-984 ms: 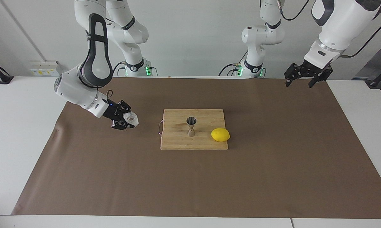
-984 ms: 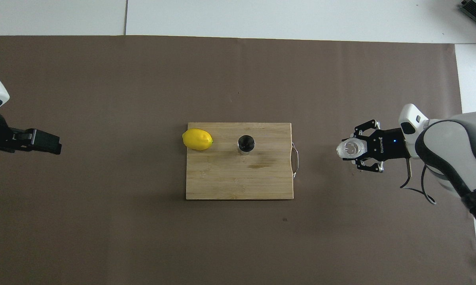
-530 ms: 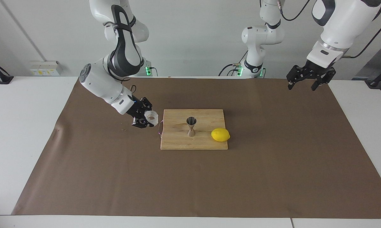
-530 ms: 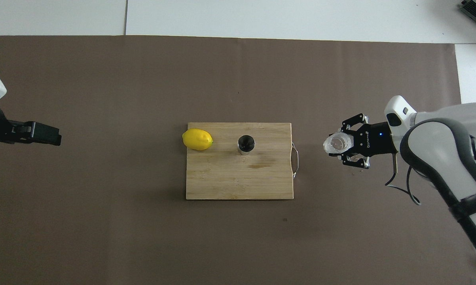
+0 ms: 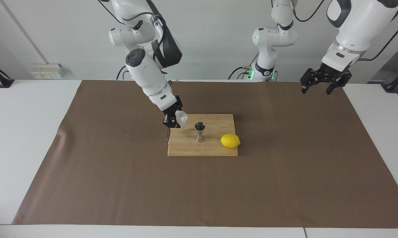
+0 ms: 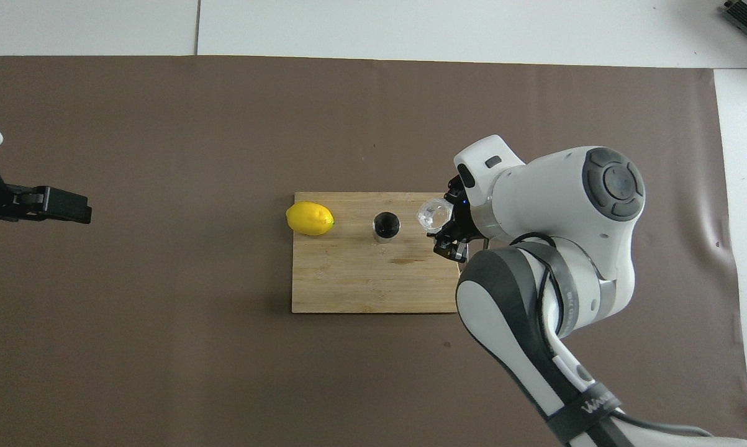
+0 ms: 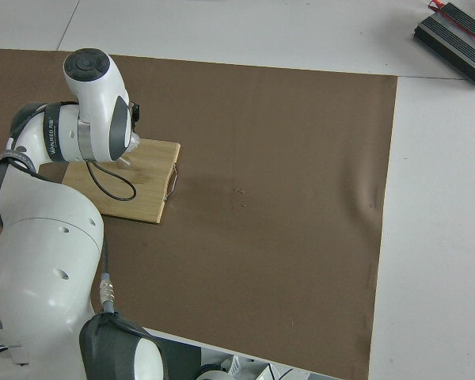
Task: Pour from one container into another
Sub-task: 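Lift the white cup with the right gripper over the steel cup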
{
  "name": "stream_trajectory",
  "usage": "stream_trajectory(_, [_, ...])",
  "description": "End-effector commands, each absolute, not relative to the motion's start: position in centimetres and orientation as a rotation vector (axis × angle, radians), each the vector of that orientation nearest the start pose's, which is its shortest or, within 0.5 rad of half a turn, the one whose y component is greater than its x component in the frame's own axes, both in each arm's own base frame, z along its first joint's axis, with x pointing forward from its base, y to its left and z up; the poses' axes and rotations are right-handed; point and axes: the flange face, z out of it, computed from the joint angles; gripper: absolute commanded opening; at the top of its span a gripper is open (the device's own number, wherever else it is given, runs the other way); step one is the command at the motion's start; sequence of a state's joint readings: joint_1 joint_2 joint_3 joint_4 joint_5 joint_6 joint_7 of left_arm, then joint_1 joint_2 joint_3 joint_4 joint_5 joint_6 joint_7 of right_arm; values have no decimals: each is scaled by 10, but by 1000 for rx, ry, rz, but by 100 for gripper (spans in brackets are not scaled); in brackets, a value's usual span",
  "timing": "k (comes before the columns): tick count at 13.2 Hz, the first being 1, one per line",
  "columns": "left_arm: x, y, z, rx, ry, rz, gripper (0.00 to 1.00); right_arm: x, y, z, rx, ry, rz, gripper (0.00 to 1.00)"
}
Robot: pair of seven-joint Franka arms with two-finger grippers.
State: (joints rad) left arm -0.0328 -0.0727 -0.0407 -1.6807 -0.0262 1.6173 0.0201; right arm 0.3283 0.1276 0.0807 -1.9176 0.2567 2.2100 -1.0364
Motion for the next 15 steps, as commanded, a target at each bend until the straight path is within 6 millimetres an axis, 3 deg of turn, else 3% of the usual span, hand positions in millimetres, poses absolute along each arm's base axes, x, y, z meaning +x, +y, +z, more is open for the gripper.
stream_trajectory(1, [531,-41,615,-3146,127,-9,100,557,269,451,-2428,-1835,-329,2])
stream_trajectory(10, [531,-41,615,-3146,129,-9,100,539,318,439,-2533,-2071,-355,0])
stream_trajectory(15, [531,-41,615,-3145,129,-9,100,538,321,435,-2525,-2214,-339,0])
